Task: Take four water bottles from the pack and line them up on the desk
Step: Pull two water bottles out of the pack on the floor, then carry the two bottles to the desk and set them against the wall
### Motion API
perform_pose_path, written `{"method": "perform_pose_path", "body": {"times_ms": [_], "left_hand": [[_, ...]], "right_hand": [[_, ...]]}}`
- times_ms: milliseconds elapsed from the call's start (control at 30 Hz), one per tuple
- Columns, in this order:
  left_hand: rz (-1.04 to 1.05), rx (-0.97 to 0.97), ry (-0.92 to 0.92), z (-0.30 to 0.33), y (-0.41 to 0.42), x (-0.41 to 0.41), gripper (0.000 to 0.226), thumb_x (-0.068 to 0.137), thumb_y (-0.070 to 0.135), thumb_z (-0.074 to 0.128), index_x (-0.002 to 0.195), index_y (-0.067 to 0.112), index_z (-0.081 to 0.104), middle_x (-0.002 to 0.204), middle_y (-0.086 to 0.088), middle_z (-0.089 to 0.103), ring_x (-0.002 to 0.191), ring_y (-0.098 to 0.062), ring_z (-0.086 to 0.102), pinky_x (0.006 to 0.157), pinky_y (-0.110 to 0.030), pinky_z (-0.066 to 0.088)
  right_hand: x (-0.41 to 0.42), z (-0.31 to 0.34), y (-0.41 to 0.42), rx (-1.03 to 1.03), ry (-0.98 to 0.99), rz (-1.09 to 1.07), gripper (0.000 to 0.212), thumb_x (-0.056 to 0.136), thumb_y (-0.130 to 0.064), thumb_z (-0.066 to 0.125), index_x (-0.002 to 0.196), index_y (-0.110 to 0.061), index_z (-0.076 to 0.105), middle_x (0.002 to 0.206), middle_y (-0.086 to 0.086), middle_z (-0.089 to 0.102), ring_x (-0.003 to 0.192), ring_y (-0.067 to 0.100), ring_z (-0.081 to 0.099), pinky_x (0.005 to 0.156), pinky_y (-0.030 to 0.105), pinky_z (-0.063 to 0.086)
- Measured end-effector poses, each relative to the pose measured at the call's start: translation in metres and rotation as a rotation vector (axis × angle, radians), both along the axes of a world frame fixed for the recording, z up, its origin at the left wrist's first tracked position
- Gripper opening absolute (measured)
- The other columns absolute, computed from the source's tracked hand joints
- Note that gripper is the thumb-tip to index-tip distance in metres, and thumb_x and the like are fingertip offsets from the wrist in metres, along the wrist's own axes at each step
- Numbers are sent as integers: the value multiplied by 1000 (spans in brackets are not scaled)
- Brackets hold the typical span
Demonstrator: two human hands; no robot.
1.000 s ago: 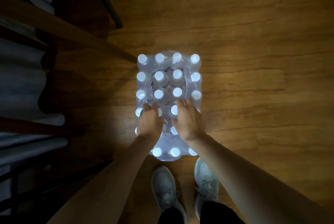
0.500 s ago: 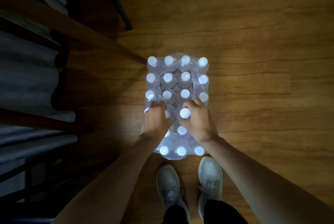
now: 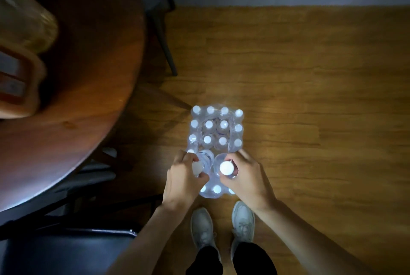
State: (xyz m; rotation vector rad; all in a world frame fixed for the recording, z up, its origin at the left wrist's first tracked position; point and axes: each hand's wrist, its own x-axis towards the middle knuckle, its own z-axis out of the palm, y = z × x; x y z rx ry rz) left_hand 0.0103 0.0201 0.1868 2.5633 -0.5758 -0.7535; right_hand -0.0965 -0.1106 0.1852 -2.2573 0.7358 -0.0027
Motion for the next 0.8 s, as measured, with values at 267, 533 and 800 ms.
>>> {"method": "perform_pose_path", "body": {"times_ms": [267, 533, 800], "left_hand": [[104, -52, -51, 163, 35, -28, 34, 68, 24, 77, 99, 16, 65, 95, 5, 57, 80, -23, 65, 67, -31, 52], [337, -96, -103, 314, 83, -87, 36, 69, 34, 76, 99, 19, 65, 95, 8, 55, 80, -15, 61, 64, -26, 53], [642, -88, -230, 428, 161, -156, 40, 70, 41, 78, 104, 24, 65, 100, 11, 57, 81, -11, 57, 56, -5, 36]], "right_hand": [[-11, 154, 16, 3, -67, 82, 31, 63, -22, 82, 89, -24, 65, 87, -10, 59, 63, 0, 47, 57, 13, 41], [-28, 305, 40, -67, -188, 319, 32, 63, -31, 84, 87, -19, 67, 87, -5, 63, 74, 5, 59, 63, 6, 44], [-45, 405, 110, -78, -307, 598, 37, 55, -24, 91, 83, -13, 70, 81, 3, 69, 68, 9, 58, 60, 0, 36]]}}
